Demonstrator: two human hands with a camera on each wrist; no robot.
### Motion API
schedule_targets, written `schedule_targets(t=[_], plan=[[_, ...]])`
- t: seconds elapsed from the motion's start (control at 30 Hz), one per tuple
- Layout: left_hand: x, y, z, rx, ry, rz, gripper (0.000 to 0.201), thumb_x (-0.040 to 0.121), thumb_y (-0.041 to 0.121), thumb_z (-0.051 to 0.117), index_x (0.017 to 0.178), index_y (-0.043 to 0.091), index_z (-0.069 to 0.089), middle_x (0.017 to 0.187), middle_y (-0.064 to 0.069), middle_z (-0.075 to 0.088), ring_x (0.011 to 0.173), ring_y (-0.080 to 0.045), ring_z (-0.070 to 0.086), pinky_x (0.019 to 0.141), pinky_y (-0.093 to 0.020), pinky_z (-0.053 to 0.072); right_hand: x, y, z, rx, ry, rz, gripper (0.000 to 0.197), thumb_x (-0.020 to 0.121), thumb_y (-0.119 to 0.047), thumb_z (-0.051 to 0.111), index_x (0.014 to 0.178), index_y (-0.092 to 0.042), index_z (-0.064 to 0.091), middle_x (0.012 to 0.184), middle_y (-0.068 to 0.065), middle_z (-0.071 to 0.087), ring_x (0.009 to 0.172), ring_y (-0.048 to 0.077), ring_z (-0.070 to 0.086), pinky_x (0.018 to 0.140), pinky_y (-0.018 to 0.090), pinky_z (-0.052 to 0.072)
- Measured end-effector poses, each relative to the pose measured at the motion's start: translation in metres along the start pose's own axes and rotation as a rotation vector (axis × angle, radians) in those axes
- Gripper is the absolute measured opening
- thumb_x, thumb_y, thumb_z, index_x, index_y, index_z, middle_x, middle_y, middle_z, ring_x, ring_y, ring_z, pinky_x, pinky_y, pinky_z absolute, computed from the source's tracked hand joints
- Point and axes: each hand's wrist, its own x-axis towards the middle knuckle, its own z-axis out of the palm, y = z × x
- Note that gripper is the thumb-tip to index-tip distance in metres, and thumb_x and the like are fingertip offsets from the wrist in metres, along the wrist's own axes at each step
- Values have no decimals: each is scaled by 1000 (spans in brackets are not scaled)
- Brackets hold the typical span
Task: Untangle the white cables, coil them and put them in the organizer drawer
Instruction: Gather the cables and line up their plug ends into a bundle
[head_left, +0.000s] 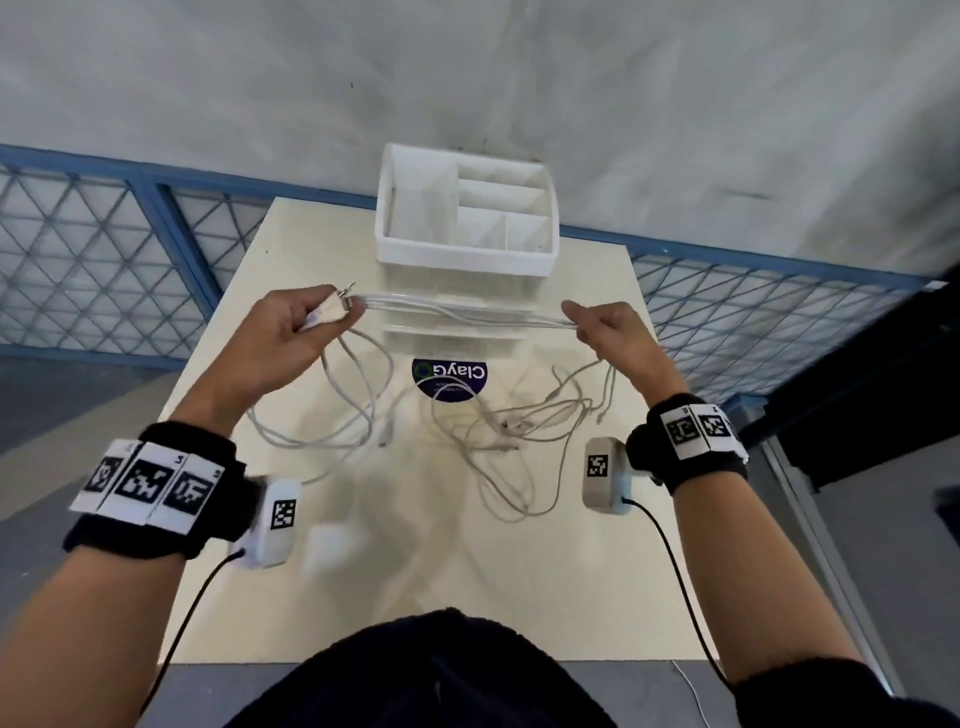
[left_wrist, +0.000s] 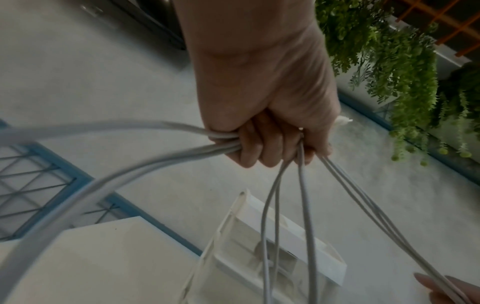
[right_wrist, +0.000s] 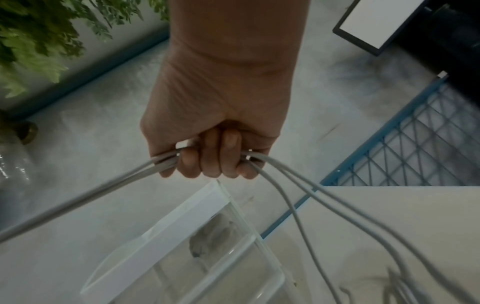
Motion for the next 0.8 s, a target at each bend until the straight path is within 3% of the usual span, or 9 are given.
schedule_targets(t=[0.1, 0.17, 0.23, 0.3, 0.43, 0.5, 0.6, 0.73, 0.8], plan=[[2, 5, 1, -116, 157, -12, 31, 89, 36, 55, 61, 24, 56, 41, 16, 38, 41, 0, 32, 43, -10, 22, -1, 11, 2, 78, 42, 74, 53, 88, -52, 53, 53, -19, 30, 56, 1, 30, 55, 15, 28, 61, 30, 28], [5, 2, -2, -120, 215, -25, 30, 91, 38, 56, 68, 19, 61, 46, 16, 38, 45, -1, 30, 45, -14, 22, -3, 19, 6, 68, 44, 119, 52, 89, -52, 51, 52, -21, 33, 54, -3, 33, 55, 15, 30, 62, 29, 30], [7, -4, -2, -17, 165, -4, 36, 90, 40, 55, 75, 8, 59, 51, 16, 38, 50, -2, 30, 48, -20, 22, -5, 21, 8, 132, 90, 116, 51, 92, -47, 50, 51, -20, 34, 52, -5, 33, 54, 15, 30, 62, 28, 30], [4, -12, 2, 155, 80, 1, 37, 90, 39, 56, 71, 8, 55, 43, 10, 37, 43, -5, 29, 45, -22, 21, -6, 16, 5, 300, 170, 55, 49, 94, -35, 51, 50, -21, 33, 46, -9, 30, 49, 11, 26, 56, 23, 26], [-6, -24, 14, 345, -16, -35, 32, 91, 31, 56, 72, 5, 55, 45, 1, 38, 45, -7, 36, 44, -14, 27, 0, -2, -7, 587, 340, 5, 29, 80, -24, 58, 60, -19, 37, 45, -9, 27, 44, 8, 22, 48, 19, 21], [-9, -28, 17, 377, -25, -60, 36, 92, 30, 55, 69, 2, 50, 45, 2, 40, 45, -6, 37, 45, -13, 28, 0, -2, -14, 441, 342, 7, 37, 85, -26, 57, 57, -19, 34, 50, -4, 26, 47, 11, 21, 48, 22, 23], [-12, -28, 12, 404, -67, -92, 35, 93, 33, 53, 74, 3, 55, 47, 2, 42, 46, -6, 40, 47, -12, 30, -8, 10, -23, 161, 279, -59, 50, 89, -26, 56, 51, -21, 23, 43, -13, 19, 44, 7, 15, 45, 24, 17], [-19, -27, 12, 503, -287, -126, 39, 93, 39, 48, 86, 3, 60, 58, -3, 46, 56, -18, 42, 53, -17, 30, -30, 46, -23, -153, 220, -15, 60, 89, -32, 57, 44, -20, 20, 37, -5, 18, 38, 9, 17, 43, 25, 17], [-25, -27, 18, 509, -438, -150, 30, 93, 38, 47, 80, 15, 62, 56, 3, 46, 57, -19, 40, 54, -19, 31, -43, 70, -18, -246, 198, 73, 63, 88, -37, 58, 39, -17, 24, 40, -4, 20, 41, 11, 21, 47, 31, 20]])
